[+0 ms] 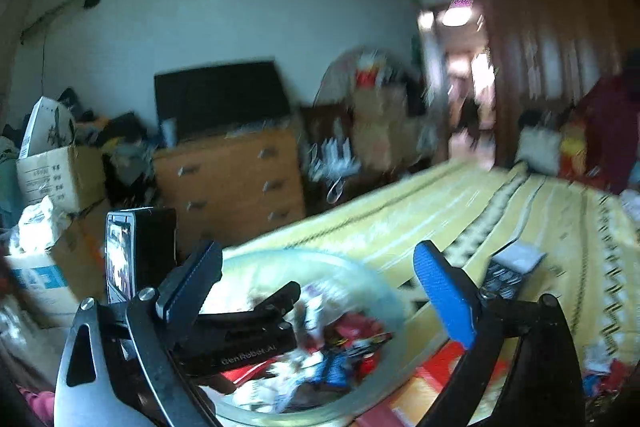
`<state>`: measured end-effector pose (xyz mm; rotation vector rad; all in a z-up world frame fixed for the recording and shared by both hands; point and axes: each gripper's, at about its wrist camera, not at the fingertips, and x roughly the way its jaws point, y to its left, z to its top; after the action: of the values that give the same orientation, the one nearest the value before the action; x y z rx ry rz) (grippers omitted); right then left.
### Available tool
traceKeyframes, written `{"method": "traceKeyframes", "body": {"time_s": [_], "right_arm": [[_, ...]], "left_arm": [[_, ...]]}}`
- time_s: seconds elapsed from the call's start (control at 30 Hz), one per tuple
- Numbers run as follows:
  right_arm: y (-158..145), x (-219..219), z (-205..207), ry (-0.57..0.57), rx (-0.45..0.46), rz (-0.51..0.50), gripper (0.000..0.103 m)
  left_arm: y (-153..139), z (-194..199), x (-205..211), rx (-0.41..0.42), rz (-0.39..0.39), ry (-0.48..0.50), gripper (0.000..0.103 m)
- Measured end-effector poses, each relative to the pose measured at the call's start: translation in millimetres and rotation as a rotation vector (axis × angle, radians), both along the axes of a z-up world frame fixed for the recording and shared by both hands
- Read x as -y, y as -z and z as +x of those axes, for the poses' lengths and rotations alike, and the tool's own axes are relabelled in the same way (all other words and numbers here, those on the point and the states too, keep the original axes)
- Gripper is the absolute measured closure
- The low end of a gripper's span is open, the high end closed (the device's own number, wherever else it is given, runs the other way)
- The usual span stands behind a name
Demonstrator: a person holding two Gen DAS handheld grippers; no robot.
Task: Organize snacks
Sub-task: 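Open both tools to drop the packets into the basin, then move both tools back over the snack pile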
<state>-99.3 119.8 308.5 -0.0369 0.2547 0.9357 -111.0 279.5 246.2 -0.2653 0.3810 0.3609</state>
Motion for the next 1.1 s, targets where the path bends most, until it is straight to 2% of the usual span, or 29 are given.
{"method": "traceKeyframes", "body": {"time_s": [0.03, 0.1, 0.13, 0.17, 0.2, 0.23, 0.3, 0.33, 0.4, 0.43, 0.5, 0.57, 0.63, 0.7, 0.77, 0.9, 0.93, 1.03, 1.07, 1.1], "right_arm": [[0.2, 13.4, -5.0, 0.000, 0.002, -0.004, 0.005], [4.9, 47.8, -17.8, 0.033, 0.016, -0.012, 0.005], [10.5, 67.0, -23.7, 0.071, 0.023, -0.026, 0.004], [21.3, 95.4, -29.0, 0.132, 0.011, -0.050, 0.004], [29.2, 111.9, -30.0, 0.164, -0.007, -0.064, 0.004], [46.0, 142.8, -30.7, 0.215, -0.052, -0.084, 0.003], [72.6, 182.6, -27.5, 0.312, -0.135, -0.147, 0.003], [98.0, 213.6, -22.8, 0.383, -0.228, -0.203, 0.005], [130.7, 265.9, -17.8, 0.457, -0.399, -0.187, 0.011], [141.6, 282.1, -17.3, 0.481, -0.446, -0.184, 0.012], [169.2, 317.1, -13.6, 0.563, -0.535, -0.213, 0.018], [195.1, 342.5, -1.7, 0.575, -0.622, -0.211, 0.027], [212.8, 347.9, 11.1, 0.550, -0.645, -0.229, 0.030], [228.9, 344.9, 29.8, 0.483, -0.668, -0.284, 0.030], [232.9, 340.4, 52.0, 0.462, -0.688, -0.282, 0.030], [231.6, 321.3, 77.3, 0.435, -0.601, -0.334, 0.029], [235.4, 312.1, 86.4, 0.422, -0.586, -0.376, 0.027], [262.6, 294.5, 107.1, 0.417, -0.611, -0.474, 0.028], [267.1, 294.2, 107.2, 0.411, -0.621, -0.483, 0.032], [271.0, 293.0, 105.9, 0.420, -0.613, -0.501, 0.044]], "left_arm": [[-2.4, -0.1, 7.8, 0.010, 0.003, 0.025, 0.000], [-7.8, 2.4, 36.2, 0.023, 0.011, 0.141, 0.000], [-9.5, 5.1, 59.8, 0.011, 0.034, 0.244, 0.000], [-9.6, 6.0, 77.3, -0.002, 0.061, 0.306, 0.000], [-7.7, 6.9, 104.0, -0.032, 0.120, 0.375, 0.000], [-4.1, 6.1, 127.9, -0.050, 0.172, 0.446, 0.000], [5.2, 4.4, 160.9, -0.082, 0.209, 0.555, 0.000], [12.0, 6.7, 175.1, -0.107, 0.213, 0.590, 0.000], [33.8, 16.5, 197.4, -0.175, 0.153, 0.668, 0.000], [46.2, 25.5, 204.5, -0.226, 0.106, 0.704, 0.000], [70.5, 41.1, 213.1, -0.328, 0.029, 0.729, 0.001], [100.0, 56.2, 219.1, -0.439, -0.072, 0.741, 0.015], [117.0, 66.0, 221.0, -0.507, -0.109, 0.731, 0.018], [125.4, 62.5, 224.7, -0.529, -0.105, 0.708, 0.018], [127.0, 52.8, 228.5, -0.538, -0.108, 0.695, 0.018], [134.9, 58.7, 231.3, -0.567, -0.129, 0.678, 0.017], [138.3, 60.8, 233.1, -0.576, -0.135, 0.678, 0.017], [148.5, 64.6, 237.3, -0.613, -0.172, 0.680, 0.017], [150.9, 65.6, 239.0, -0.619, -0.182, 0.681, 0.017], [153.9, 66.4, 241.2, -0.628, -0.194, 0.684, 0.017]]}}
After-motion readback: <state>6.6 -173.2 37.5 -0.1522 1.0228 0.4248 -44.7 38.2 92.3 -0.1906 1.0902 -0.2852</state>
